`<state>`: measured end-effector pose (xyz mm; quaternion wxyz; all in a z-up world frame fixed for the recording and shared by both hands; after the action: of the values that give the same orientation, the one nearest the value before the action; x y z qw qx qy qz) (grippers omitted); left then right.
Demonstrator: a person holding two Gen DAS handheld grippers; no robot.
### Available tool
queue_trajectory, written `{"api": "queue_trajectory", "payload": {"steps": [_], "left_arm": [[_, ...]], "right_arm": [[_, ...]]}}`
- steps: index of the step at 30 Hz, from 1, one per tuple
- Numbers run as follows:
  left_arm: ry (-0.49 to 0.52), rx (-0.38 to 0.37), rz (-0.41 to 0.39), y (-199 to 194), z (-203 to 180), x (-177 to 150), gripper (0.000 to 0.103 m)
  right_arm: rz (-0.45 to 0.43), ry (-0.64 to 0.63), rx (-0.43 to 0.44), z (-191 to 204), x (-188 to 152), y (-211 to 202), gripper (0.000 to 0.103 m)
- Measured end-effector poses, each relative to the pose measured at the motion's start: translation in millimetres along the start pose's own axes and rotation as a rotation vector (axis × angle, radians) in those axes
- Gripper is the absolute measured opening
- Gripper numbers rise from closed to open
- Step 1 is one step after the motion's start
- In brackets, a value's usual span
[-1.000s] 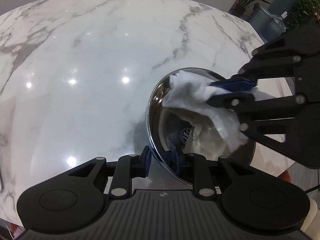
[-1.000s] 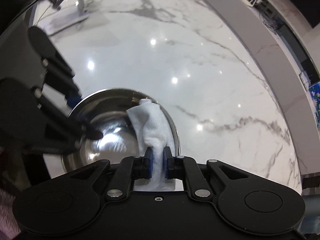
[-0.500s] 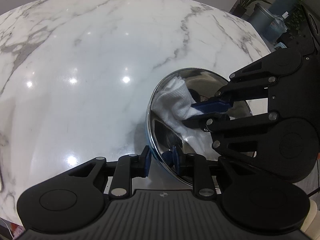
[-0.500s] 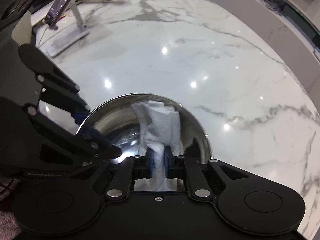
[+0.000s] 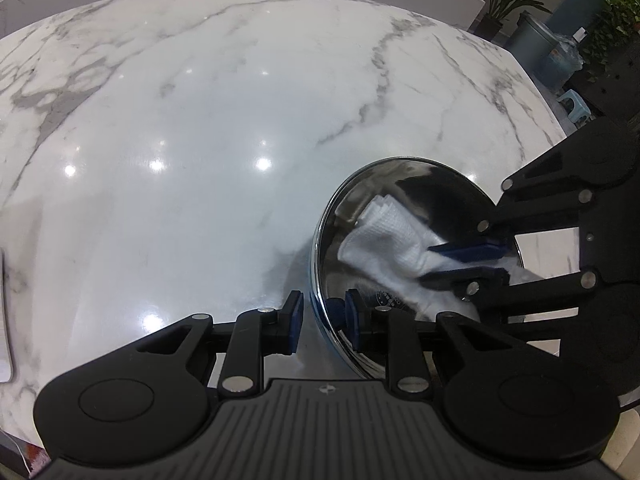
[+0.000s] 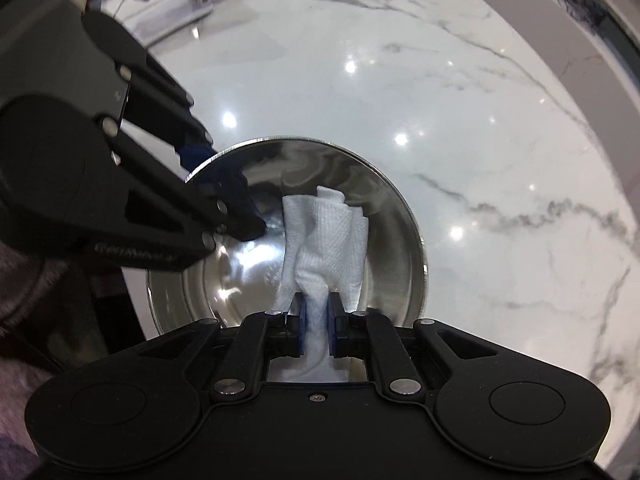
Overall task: Clean bowl
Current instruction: 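Lift the white towel out of the bowl with the right gripper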
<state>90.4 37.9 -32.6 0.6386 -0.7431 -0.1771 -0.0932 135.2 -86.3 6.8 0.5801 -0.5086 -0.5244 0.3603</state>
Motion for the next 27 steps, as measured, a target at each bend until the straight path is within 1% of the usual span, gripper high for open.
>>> {"api": "queue_trajectory", "payload": {"steps": [5, 9, 14, 17, 20, 24, 25, 27], "left_arm": [[-0.001, 0.000, -0.001, -0.3, -0.4, -0.5, 0.021], [-0.003, -0.002, -0.001, 0.0, -0.3, -0.1, 0.021], [-0.010, -0.004, -0.002, 1.1, -0.6, 0.4, 0.021], [-0.013, -0.005, -0.003, 1.7, -0.8, 0.7, 0.021], [-0.017, -0.006, -0.003, 2.3, -1.0, 1.0, 0.022], [-0.027, -0.010, -0.005, 3.2, -1.2, 0.6, 0.022], [-0.031, -0.011, -0.005, 3.4, -1.3, 0.5, 0.022], [-0.037, -0.014, -0.006, 3.8, -1.3, 0.1, 0.022]], "right_arm": [[0.002, -0.050, -0.091, 8.5, -3.3, -4.6, 0.008], [-0.030, -0.041, -0.139, 5.5, -8.1, -14.9, 0.008], [-0.076, 0.007, -0.153, 1.5, -11.3, -23.6, 0.007], [-0.120, 0.056, -0.147, -2.2, -15.6, -32.0, 0.007], [-0.181, 0.137, -0.128, -10.4, -25.5, -46.8, 0.007], [-0.272, 0.270, -0.161, -26.8, -46.9, -71.2, 0.008], [-0.294, 0.322, -0.162, -33.3, -55.1, -75.1, 0.008], [-0.306, 0.382, -0.159, -40.2, -64.7, -74.5, 0.008]]}}
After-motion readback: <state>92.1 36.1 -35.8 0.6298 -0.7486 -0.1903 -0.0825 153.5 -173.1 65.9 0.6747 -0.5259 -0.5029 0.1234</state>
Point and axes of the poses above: each gripper's, at about its wrist camera, not at the fingertips, and y roughly the way its jaws point, z to its left, x to its top, the point moved 1 cm from there along y, roughly the way its jaws point, and after that the axes turned 4 degrees about x, right-handed, at the moved point
